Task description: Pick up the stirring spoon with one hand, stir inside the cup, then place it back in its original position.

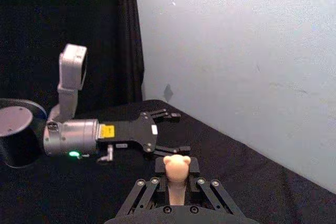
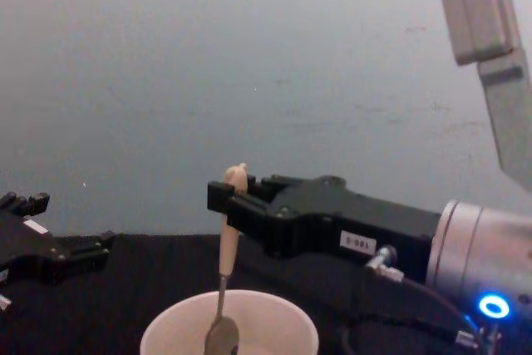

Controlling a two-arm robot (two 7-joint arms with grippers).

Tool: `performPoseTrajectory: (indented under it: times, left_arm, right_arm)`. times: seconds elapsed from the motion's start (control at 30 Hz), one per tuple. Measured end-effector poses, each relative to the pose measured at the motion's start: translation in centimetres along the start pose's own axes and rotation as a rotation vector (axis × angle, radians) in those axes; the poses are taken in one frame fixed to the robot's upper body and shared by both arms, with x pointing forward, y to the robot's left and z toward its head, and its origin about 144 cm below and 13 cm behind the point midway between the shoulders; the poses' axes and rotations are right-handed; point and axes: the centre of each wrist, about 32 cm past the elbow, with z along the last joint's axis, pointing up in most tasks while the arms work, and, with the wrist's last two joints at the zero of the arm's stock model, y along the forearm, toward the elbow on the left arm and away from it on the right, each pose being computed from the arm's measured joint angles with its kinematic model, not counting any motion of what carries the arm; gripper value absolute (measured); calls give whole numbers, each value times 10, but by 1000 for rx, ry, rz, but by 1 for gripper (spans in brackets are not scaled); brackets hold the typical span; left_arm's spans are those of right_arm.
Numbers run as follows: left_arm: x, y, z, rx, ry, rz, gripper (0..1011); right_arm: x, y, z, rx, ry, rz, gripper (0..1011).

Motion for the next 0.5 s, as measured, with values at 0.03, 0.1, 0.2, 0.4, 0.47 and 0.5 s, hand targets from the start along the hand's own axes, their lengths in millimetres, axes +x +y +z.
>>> performPoseTrajectory:
  times: [0.03,0.1,0.2,0.4,0.47,0.5]
  left_arm:
    - [0,0,0,0,0,0,1001]
    - [0,0,0,0,0,0,1001]
    - [0,0,0,0,0,0,1001]
    - [0,0,0,0,0,0,1001]
    - [0,0,0,0,0,0,1001]
    - [0,0,0,0,0,0,1001]
  right_arm:
    - [1,1,-2,-3,-1,-6,229]
    - [1,2,-5,-6,-1,-12,228]
    - [2,5,-8,-7,-1,-23,229]
    - [4,8,-11,-13,-1,-41,229]
    - [4,9,-12,-15,-4,-45,229]
    - [4,9,-13,-16,-4,-47,229]
